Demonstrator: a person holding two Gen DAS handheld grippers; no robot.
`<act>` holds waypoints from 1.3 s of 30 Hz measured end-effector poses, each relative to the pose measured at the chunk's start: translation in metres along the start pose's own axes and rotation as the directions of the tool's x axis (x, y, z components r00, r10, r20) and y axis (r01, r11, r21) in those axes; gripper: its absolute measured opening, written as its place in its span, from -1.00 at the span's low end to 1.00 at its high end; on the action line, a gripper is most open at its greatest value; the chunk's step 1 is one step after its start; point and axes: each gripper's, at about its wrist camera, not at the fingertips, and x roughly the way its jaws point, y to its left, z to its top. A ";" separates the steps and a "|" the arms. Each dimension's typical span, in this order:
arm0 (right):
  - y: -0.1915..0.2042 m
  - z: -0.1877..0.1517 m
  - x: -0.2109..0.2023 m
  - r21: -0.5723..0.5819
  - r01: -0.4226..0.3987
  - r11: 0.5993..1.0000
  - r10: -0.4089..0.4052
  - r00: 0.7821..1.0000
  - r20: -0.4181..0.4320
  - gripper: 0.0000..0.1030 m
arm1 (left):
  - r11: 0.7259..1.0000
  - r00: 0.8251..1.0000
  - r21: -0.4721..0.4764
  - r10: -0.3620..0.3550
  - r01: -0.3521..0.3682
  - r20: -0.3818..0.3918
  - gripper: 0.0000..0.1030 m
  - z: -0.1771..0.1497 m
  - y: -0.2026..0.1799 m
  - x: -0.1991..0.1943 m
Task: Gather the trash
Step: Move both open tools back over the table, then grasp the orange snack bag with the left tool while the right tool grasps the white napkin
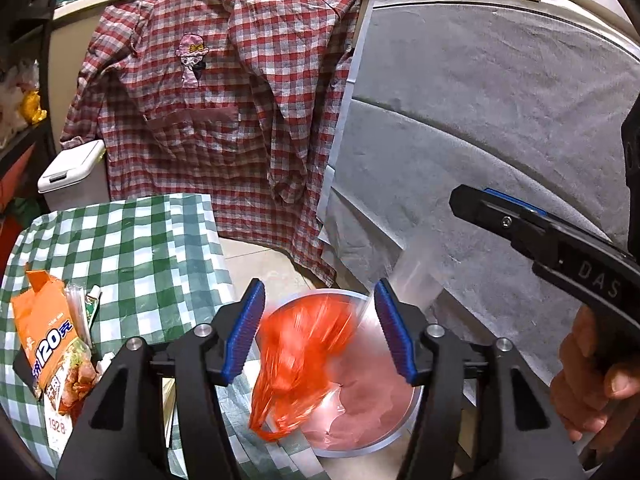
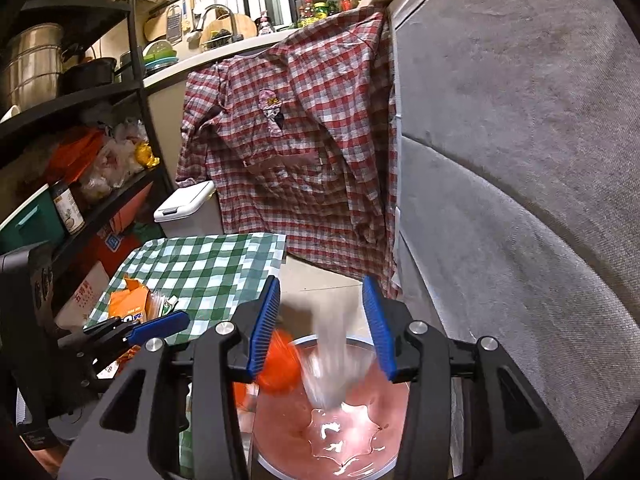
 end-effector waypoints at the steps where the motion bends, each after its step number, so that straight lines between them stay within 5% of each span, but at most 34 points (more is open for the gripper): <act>1: -0.001 0.000 0.001 0.004 0.000 1.000 0.000 1.000 0.000 -0.14 | 1.000 1.000 0.001 0.000 0.000 0.000 0.10 0.000 0.000 0.000; 17: 0.010 0.000 -0.004 0.002 -0.003 1.000 0.003 1.000 0.025 -0.14 | 0.999 0.998 -0.026 0.046 -0.045 0.040 0.00 0.000 0.018 -0.020; 28: 0.054 -0.011 -0.011 -0.025 -0.033 0.999 0.034 0.997 0.067 -0.17 | 0.995 0.993 -0.038 0.094 -0.092 0.069 -0.13 -0.005 0.054 -0.053; 39: 0.115 -0.041 0.002 -0.039 -0.113 0.993 0.115 0.993 0.034 -0.62 | 0.978 0.977 -0.102 0.193 -0.184 0.090 -0.27 -0.016 0.124 -0.093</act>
